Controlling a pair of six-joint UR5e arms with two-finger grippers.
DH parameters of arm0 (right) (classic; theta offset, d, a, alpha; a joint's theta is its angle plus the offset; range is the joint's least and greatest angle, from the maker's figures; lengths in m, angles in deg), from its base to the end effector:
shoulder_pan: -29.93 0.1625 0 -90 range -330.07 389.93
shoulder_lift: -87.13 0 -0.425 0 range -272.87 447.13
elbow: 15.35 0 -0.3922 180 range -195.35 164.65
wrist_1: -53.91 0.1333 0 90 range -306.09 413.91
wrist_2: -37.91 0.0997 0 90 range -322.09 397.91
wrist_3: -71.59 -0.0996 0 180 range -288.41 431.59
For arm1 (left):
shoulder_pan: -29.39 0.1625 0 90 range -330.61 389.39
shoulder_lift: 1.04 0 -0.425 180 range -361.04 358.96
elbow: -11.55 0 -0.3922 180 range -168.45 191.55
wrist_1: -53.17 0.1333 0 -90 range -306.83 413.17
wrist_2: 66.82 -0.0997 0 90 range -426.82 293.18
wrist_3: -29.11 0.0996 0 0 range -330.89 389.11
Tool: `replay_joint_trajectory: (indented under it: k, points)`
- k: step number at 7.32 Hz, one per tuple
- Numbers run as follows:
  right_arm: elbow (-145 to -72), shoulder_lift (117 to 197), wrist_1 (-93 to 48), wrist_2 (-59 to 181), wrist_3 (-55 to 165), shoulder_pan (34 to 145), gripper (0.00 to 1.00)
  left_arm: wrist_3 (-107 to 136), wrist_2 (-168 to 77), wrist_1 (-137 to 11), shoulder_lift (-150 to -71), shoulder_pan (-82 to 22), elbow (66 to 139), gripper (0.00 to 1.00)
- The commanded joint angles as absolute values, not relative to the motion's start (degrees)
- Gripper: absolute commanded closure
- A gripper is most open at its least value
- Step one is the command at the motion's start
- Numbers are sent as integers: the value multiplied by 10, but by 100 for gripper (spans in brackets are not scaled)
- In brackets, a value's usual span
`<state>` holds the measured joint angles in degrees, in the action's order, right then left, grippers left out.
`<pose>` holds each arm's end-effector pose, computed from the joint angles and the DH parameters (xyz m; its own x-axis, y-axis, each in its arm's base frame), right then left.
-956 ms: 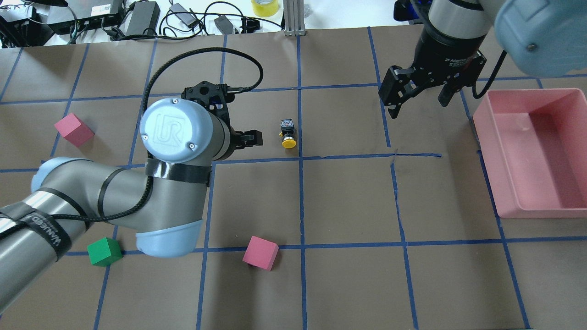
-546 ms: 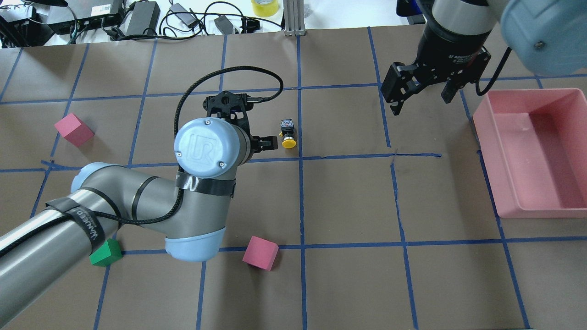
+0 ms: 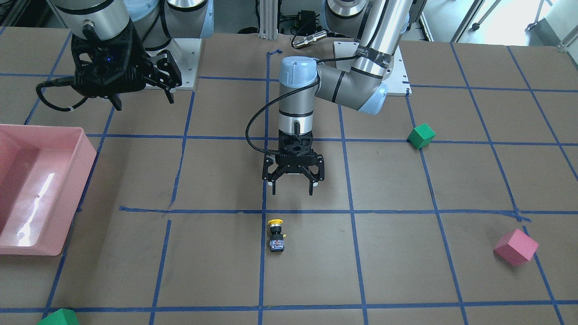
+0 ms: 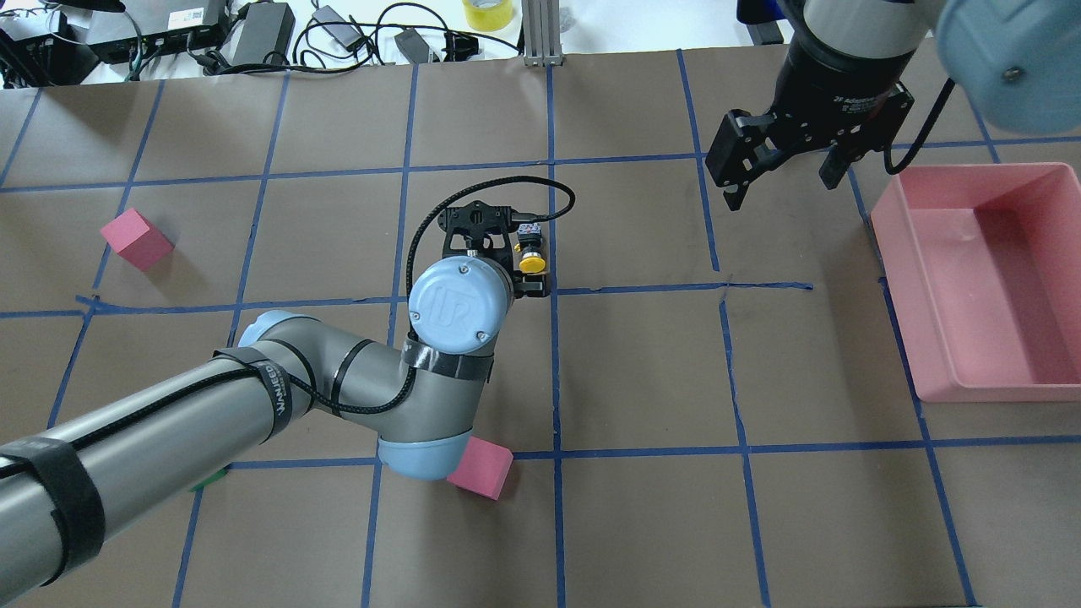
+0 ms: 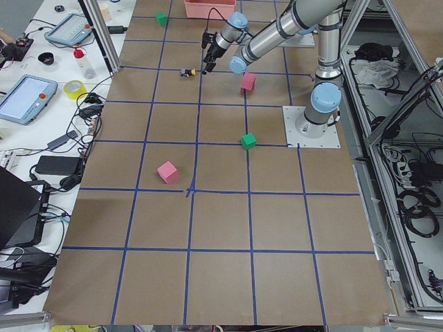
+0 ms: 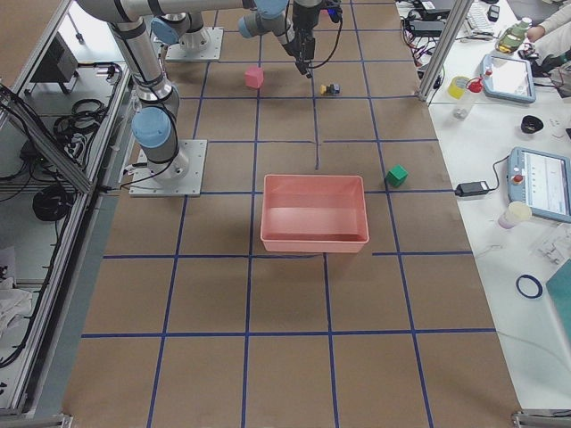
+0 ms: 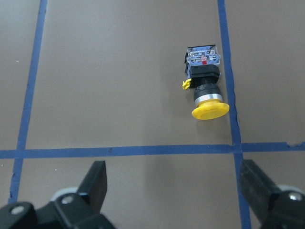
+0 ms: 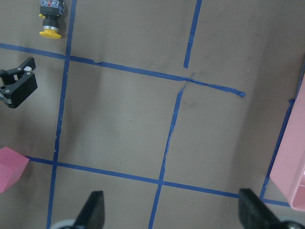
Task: Align button upright
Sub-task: 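Lower the left gripper over the lying button and grasp its body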
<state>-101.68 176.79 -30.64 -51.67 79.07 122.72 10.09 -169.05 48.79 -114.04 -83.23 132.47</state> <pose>0.1577 -0.4829 0.5071 -0.9840 -0.1779 -0.0121 -0.1783 0.9833 0.0357 -0.3086 -0.4489 0.2063 -1.0000 0.0023 0.0009 0.0014 0.8315 -0.5555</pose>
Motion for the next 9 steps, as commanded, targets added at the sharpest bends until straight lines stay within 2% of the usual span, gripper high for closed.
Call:
replay_joint_trajectory:
  k: [1,4,6,9]
  points:
    - [-1017,1772,-296,-517,746,1227,0,79,-1693,603,-1198,-834,1324,2]
    - [-1017,1776,-291,-518,706,1227,0,49,-1781,662,-1244,-900,1324,4]
    - [-1017,1777,-291,-531,682,1227,0,39,-1791,691,-1259,-909,1323,6]
    - [-1015,1778,-285,-538,684,1227,0,61,-1784,681,-1294,-909,1256,6]
